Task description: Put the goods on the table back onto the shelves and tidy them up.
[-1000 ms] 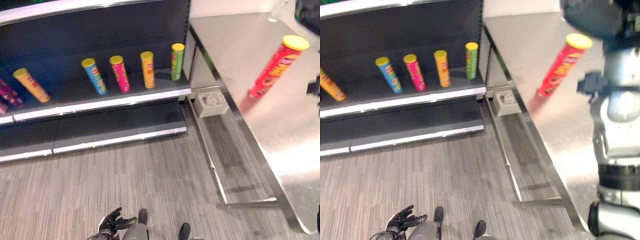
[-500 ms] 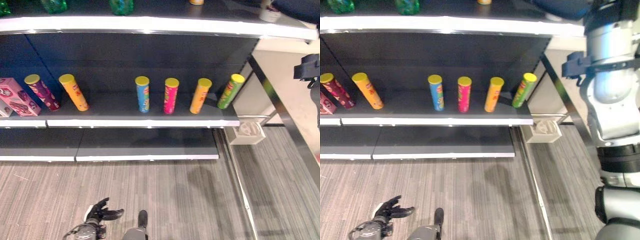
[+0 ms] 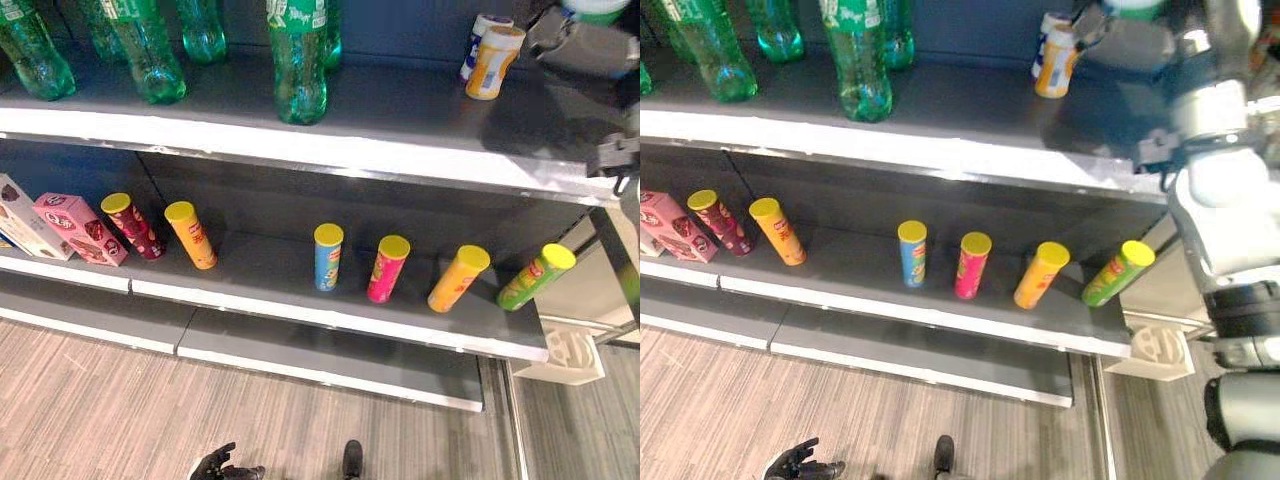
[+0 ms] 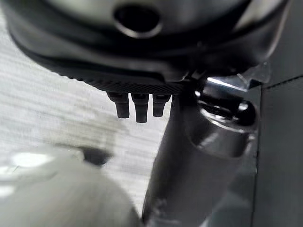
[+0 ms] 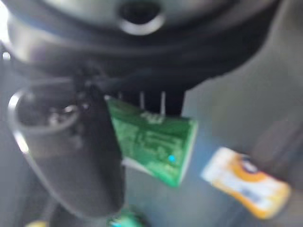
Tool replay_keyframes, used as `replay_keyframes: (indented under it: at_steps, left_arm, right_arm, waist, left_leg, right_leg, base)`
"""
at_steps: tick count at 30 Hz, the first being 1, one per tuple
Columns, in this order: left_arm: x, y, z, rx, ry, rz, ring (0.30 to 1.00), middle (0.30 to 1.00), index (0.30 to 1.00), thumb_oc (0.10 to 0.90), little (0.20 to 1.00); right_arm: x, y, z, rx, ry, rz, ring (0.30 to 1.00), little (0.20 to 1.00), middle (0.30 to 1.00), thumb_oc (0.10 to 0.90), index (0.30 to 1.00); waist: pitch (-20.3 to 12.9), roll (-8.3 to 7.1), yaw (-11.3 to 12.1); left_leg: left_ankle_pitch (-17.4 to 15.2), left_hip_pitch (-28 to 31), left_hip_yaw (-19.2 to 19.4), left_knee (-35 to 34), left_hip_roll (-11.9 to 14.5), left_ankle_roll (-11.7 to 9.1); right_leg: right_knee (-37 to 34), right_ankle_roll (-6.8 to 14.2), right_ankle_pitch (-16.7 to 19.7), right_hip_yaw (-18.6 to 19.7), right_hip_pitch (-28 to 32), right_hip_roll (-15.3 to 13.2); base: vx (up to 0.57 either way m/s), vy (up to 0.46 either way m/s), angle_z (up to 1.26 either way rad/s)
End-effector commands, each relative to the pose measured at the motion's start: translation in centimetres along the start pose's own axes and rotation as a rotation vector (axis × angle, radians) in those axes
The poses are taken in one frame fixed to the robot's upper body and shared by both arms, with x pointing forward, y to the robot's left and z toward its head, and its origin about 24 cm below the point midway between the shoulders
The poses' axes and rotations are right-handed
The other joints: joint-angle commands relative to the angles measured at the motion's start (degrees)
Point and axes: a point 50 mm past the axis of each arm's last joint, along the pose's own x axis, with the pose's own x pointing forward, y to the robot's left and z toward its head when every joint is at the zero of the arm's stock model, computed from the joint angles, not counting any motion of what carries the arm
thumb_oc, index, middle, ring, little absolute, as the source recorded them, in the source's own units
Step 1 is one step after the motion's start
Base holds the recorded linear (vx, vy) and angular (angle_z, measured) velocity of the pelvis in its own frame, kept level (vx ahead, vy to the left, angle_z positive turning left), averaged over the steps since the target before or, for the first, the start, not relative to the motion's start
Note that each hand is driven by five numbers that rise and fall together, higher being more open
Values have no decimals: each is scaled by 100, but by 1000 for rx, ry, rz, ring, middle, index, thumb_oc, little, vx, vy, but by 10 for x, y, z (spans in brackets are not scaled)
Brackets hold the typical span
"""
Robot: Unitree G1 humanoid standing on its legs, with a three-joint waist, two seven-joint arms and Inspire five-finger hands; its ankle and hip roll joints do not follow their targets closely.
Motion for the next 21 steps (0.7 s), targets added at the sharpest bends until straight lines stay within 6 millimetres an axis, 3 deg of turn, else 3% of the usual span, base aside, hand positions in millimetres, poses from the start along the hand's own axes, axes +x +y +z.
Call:
replay_keyframes:
  at_steps: [1, 5, 11, 21]
  left_arm:
    - [1, 27, 8, 56, -28, 82, 900, 900, 900, 800, 900]
    - [0, 24, 2, 47, -5, 84, 900, 900, 900, 800, 900]
    - [-1, 19, -1, 39, 0, 72, 900, 900, 900, 800, 900]
    - [-2, 12, 9, 65, -60, 20, 900, 900, 900, 800, 900]
  right_arm:
    - [21, -35, 47, 55, -189, -176, 300, 300, 300, 400, 300]
    - [12, -40, 46, 76, -206, -207, 300, 300, 300, 400, 300]
    - [-5, -47, 66, 68, -323, -216, 300, 300, 300, 400, 300]
    - [-30, -53, 60, 64, -313, -188, 300, 300, 300, 400, 300]
  waist:
    - [-414, -40, -6]
    - [-419, -29, -48]
    - [-426, -25, -166]
    - [-386, 53, -375]
  left_leg:
    - [196, 248, -10, -118, -12, -61]
    - [181, 256, -24, -118, 5, -69]
    - [137, 277, 94, -118, 45, -73]
    - [98, 281, 323, -118, 100, -58]
  right_leg:
    - [50, 1202, -899, -217, 690, -686]
    - [50, 1201, -919, -255, 719, -698]
    - [50, 1233, -920, -245, 691, -699]
    - [50, 1262, -857, -92, 567, -711]
  base:
    - [36, -17, -3]
    - [31, -23, 21]
    - [-17, -9, 1]
    - [-41, -1, -18]
